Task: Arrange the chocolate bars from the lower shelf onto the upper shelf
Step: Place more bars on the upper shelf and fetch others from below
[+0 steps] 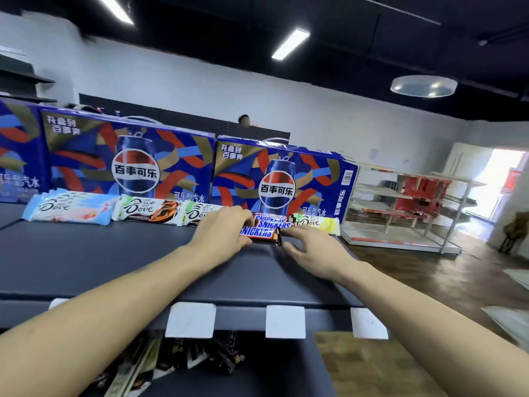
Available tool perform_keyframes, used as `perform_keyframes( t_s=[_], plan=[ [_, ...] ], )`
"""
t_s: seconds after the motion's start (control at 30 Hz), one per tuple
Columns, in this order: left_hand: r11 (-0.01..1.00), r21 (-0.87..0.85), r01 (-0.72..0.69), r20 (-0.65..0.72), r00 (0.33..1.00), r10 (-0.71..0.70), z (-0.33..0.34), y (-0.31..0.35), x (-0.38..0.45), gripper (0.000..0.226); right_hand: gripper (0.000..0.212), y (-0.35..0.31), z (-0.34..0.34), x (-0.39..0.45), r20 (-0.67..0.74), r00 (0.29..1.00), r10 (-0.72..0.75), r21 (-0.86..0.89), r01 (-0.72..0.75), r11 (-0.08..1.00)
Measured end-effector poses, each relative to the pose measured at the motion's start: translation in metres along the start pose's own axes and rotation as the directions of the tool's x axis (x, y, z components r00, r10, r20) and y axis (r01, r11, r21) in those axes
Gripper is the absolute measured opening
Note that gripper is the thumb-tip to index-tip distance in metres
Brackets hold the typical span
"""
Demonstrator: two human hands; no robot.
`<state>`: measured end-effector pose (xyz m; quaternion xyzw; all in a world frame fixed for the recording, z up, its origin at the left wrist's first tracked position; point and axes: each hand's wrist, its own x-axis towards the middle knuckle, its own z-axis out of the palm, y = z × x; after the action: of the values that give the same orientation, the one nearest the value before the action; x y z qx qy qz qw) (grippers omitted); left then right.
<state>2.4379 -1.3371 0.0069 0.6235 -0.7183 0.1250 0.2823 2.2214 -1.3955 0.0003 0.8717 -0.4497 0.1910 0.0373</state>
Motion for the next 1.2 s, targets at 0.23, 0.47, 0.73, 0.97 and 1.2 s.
perform_keyframes(
  t_s=[0.23, 0.47, 0.73, 0.97, 1.2],
  plan=[
    [0.996, 0.085, 0.023, -0.052, 0.998, -0.018, -0.050, -0.029, -0.057, 0.029, 0.058, -0.061, -0.006, -0.031, 0.045, 0.998, 0.036, -0.037, -0.035, 0.999],
    [0.980, 0.159, 0.118, -0.078, 0.991, -0.107, -0.109, -0.053, -0.137, 0.026, 0.060, -0.143, -0.013, -0.068, 0.036, 0.999, 0.013, -0.012, -0.013, 1.000],
    [0.945, 0.236, 0.228, -0.097, 0.973, -0.211, -0.183, -0.111, -0.223, 0.028, 0.055, -0.240, -0.003, -0.066, 0.059, 0.998, -0.003, 0.048, 0.000, 0.999],
    [0.926, 0.245, 0.287, -0.139, 0.956, -0.260, -0.219, -0.185, -0.263, 0.029, 0.056, -0.324, 0.019, -0.035, 0.097, 0.993, -0.070, 0.053, 0.065, 0.996],
    [0.933, 0.169, 0.318, -0.111, 0.947, -0.302, -0.236, -0.285, -0.261, 0.026, 0.056, -0.402, 0.049, 0.028, 0.108, 0.990, -0.087, 0.050, 0.082, 0.995]
  ],
)
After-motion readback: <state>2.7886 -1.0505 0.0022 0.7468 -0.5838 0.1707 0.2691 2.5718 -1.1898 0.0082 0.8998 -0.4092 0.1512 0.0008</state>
